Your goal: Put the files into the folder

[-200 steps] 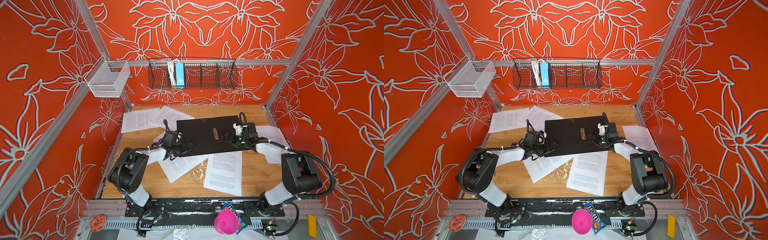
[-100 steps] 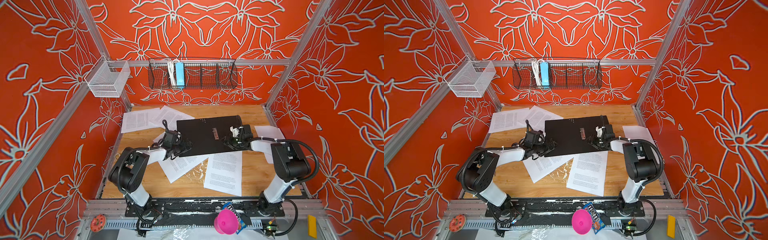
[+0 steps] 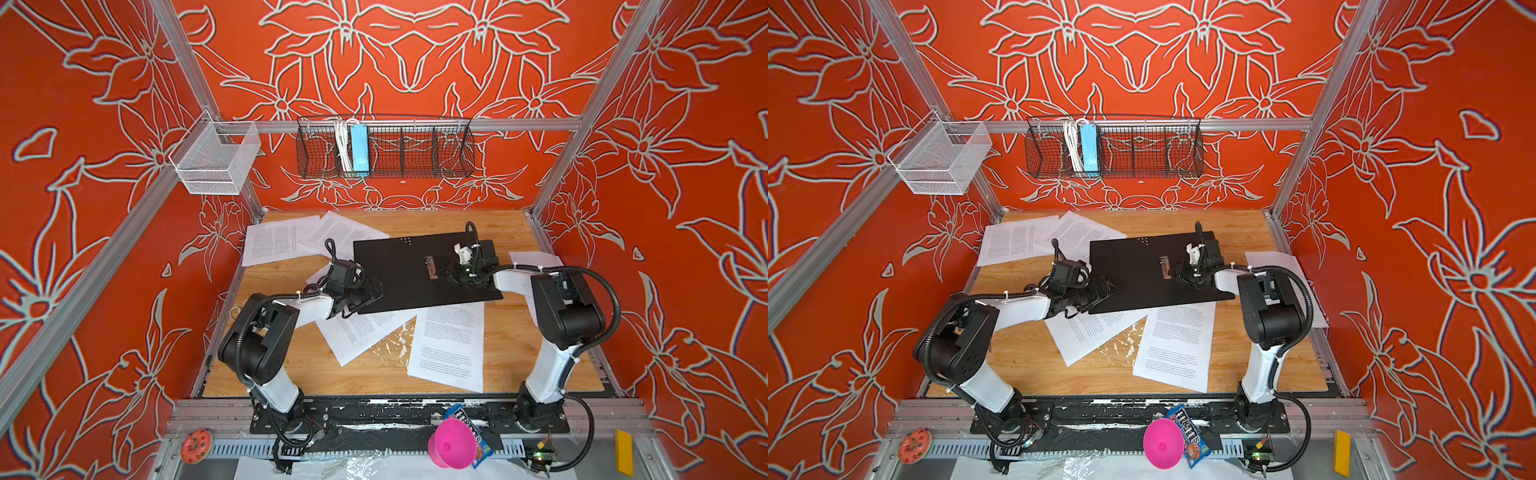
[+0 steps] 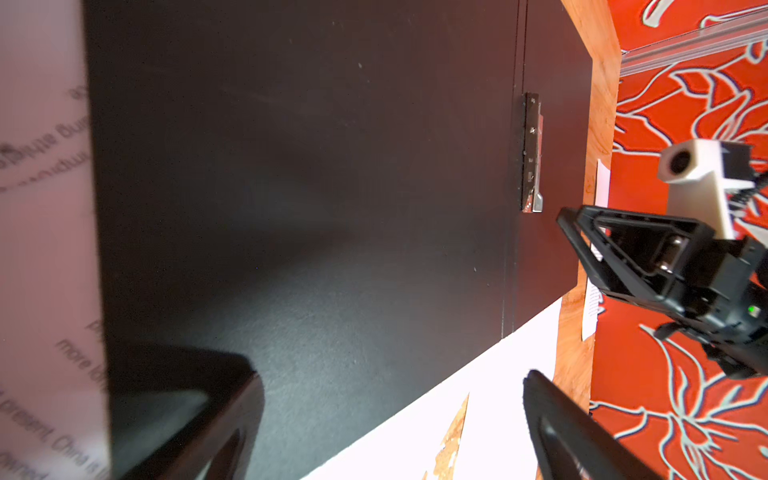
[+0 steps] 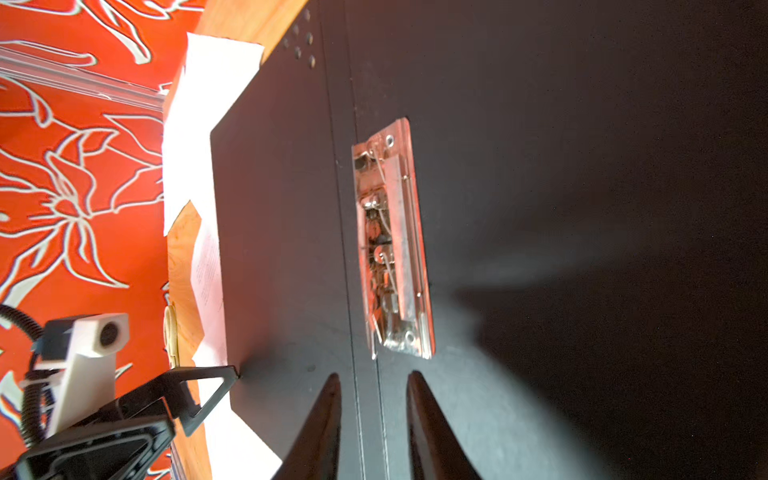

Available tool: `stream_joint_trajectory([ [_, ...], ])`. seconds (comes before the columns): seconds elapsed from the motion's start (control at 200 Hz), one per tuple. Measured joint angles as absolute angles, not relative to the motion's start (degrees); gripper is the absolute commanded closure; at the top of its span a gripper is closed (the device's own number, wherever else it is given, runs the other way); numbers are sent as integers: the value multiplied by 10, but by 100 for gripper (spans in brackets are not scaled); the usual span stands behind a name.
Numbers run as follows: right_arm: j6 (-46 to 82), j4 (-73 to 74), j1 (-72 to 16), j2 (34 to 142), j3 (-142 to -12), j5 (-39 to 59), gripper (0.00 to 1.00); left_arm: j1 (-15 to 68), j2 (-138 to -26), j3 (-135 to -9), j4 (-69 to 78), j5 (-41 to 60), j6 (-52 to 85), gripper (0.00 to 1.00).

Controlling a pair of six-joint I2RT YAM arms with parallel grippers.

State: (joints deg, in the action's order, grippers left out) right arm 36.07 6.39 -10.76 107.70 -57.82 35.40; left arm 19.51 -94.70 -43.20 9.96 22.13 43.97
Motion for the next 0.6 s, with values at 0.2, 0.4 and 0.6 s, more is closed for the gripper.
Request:
stream_joint_trajectory([
  [0.2, 359, 56, -121, 1090, -589, 354, 76, 195, -948, -433, 98, 221, 442, 2],
  [0.4, 356, 53, -129, 1104, -604, 354, 81, 196, -948, -434, 97, 221, 444, 2],
  [0.6, 354, 42, -129, 1109, -611, 352, 82, 196, -948, -434, 97, 221, 444, 2],
])
